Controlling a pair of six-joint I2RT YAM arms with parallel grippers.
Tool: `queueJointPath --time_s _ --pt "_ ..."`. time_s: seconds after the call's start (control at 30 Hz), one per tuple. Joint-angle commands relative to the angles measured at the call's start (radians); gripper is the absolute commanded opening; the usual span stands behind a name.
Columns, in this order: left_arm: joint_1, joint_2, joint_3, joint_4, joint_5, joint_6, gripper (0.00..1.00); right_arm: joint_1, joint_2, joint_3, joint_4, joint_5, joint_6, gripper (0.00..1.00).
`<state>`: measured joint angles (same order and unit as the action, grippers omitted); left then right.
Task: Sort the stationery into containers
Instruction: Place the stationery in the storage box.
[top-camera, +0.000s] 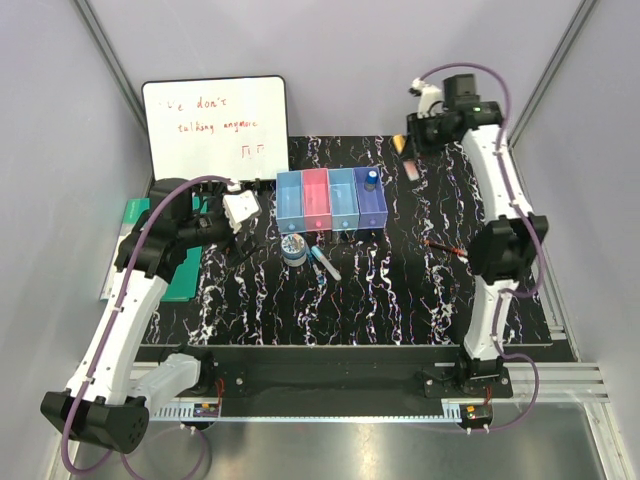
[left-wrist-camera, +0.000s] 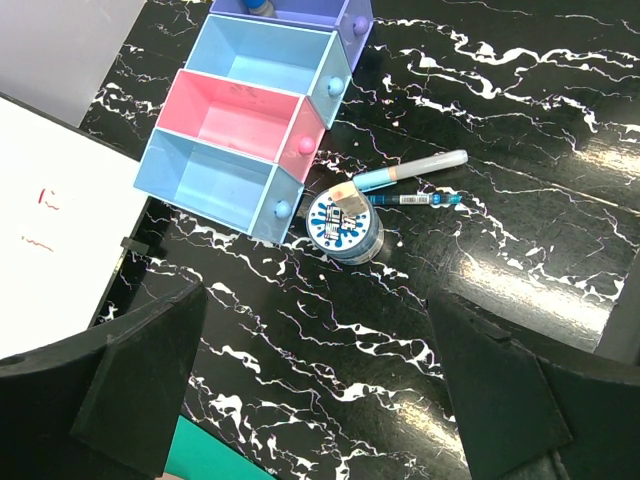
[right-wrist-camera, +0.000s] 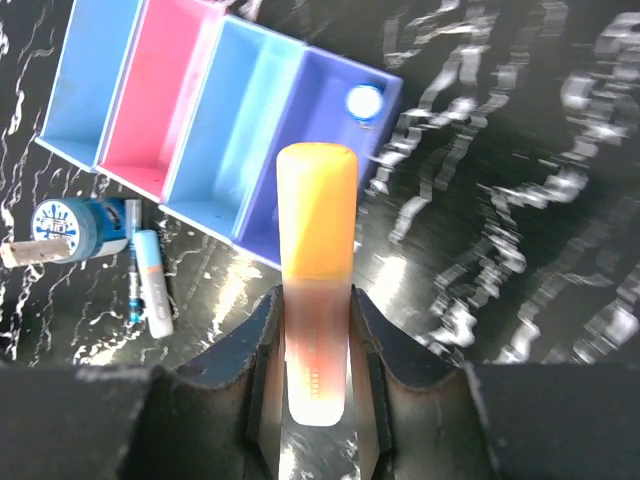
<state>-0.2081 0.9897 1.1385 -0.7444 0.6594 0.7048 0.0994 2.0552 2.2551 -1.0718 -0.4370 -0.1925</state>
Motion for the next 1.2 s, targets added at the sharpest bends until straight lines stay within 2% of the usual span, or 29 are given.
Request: queueJointPath --time_s 0.0,0.2,0.57,1.17 --pt "0.006 -0.013 0.01 0.023 0.028 0.022 0.99 0.065 0.121 0.133 -0.022 -0.011 0.041 0.0" --pt "0.006 -0.002 -0.017 0.023 0.04 0.047 0.99 0.135 0.258 0.25 -0.011 -0.005 0.051 0.0" --pt "0.006 0.055 -0.014 0.034 0.071 0.067 0.98 0.241 0.391 0.323 0.019 0.018 0.047 0.0" --pt "0.006 0.041 -0.049 0.037 0.08 0.094 0.97 0.281 0.545 0.405 0.042 0.026 0.051 0.0"
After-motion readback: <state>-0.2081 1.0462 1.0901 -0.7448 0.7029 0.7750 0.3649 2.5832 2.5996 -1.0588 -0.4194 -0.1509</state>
